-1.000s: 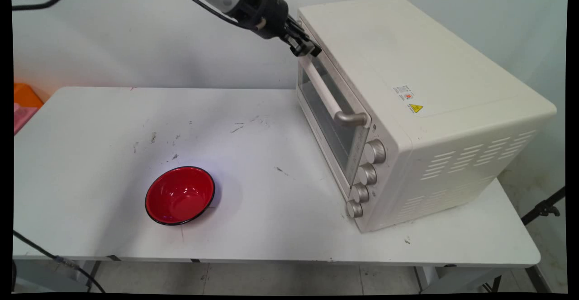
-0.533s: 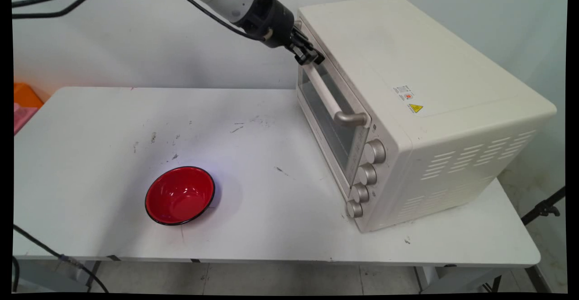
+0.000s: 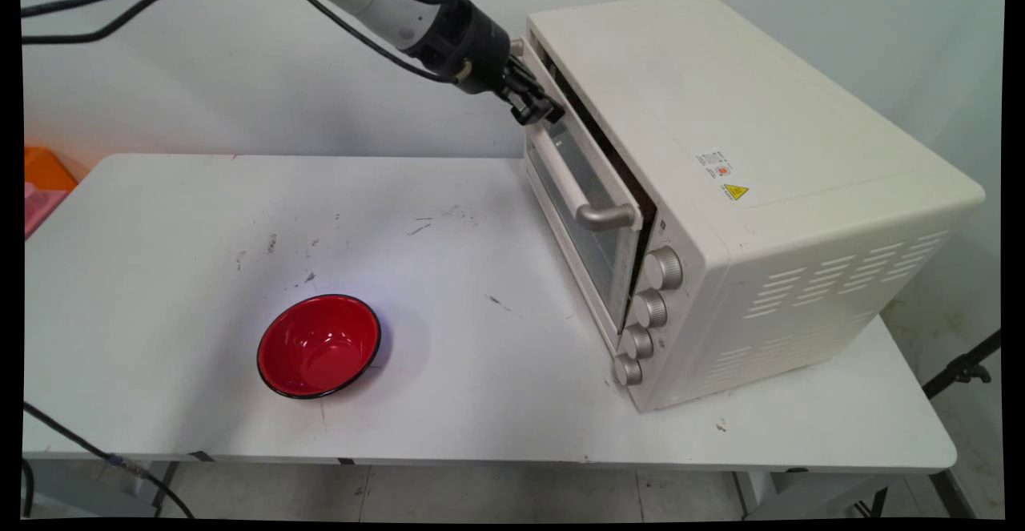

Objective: Open the oven

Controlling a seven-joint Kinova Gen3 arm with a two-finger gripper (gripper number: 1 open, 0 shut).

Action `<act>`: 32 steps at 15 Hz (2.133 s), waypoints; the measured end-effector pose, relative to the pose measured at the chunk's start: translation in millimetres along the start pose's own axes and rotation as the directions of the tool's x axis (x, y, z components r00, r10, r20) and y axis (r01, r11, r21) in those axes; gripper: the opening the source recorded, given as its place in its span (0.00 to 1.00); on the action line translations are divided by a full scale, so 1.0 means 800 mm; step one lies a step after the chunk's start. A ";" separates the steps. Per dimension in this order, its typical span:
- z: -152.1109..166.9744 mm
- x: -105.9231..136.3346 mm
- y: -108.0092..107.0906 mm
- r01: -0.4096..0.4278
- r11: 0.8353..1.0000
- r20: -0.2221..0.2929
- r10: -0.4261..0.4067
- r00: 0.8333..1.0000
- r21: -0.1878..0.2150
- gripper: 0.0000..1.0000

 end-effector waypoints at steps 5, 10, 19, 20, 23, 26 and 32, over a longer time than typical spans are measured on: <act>-0.013 -0.021 -0.004 0.013 1.000 0.001 -0.013 1.000 -0.002 0.00; -0.022 -0.048 -0.007 0.022 1.000 -0.008 -0.022 1.000 -0.008 0.00; -0.028 -0.103 -0.006 0.039 0.999 -0.019 -0.039 0.999 -0.022 0.00; -0.029 -0.110 -0.006 0.041 0.999 -0.019 -0.041 0.999 -0.024 0.00; -0.028 -0.124 -0.006 0.041 0.999 -0.019 -0.042 0.999 -0.029 0.00; -0.030 -0.143 -0.007 0.046 0.998 -0.018 -0.046 0.999 -0.031 0.00; -0.033 -0.179 -0.011 0.052 0.998 -0.009 -0.052 0.999 -0.039 0.00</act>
